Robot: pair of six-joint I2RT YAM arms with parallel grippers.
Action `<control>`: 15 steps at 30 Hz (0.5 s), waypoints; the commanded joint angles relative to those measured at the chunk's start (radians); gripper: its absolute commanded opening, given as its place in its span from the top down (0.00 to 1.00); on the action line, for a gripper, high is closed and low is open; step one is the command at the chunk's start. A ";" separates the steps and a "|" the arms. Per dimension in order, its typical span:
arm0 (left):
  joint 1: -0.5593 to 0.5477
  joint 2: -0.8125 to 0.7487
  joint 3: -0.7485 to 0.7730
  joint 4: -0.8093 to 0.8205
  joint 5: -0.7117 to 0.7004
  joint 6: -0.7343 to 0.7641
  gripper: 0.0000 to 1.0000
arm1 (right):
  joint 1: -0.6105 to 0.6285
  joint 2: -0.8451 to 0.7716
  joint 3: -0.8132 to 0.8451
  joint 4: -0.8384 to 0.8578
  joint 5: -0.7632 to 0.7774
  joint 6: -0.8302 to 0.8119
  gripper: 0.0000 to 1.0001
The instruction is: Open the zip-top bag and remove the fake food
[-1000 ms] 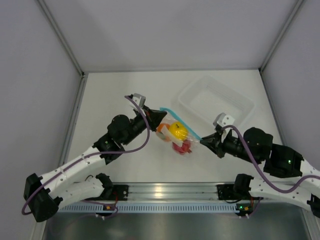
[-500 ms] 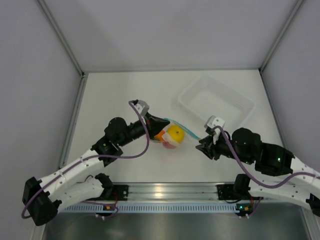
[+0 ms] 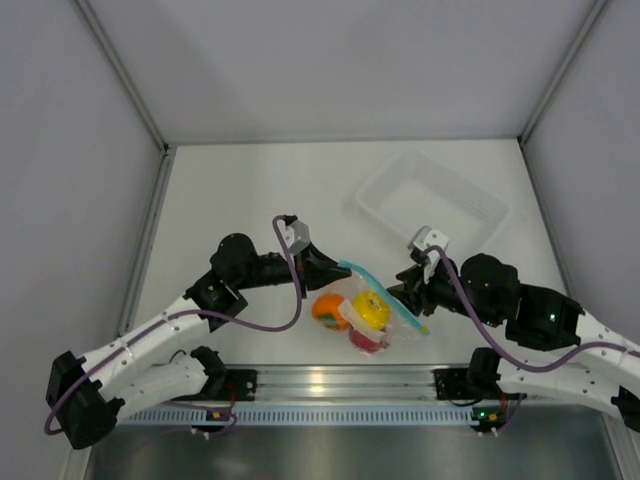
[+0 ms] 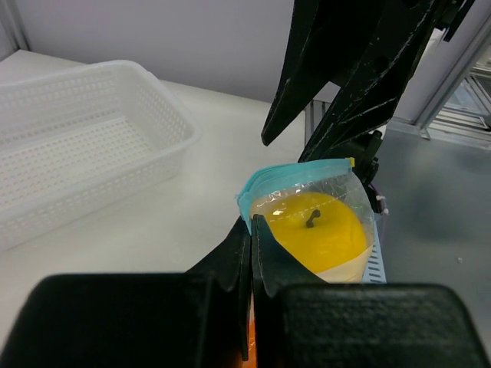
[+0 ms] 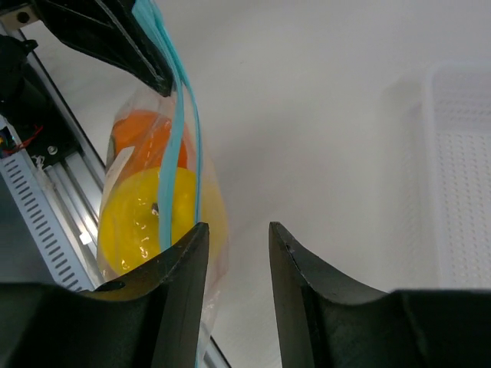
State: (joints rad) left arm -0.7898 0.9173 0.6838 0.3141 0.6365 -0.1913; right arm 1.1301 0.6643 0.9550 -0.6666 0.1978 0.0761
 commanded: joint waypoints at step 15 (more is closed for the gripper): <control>0.001 0.040 0.057 0.083 0.123 -0.002 1.00 | 0.011 0.030 -0.056 0.176 -0.055 0.017 0.60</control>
State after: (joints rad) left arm -0.7898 0.9672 0.6937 0.3141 0.7208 -0.2073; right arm 1.1301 0.6746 0.9085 -0.5724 0.1299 0.0898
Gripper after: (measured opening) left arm 0.014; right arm 0.404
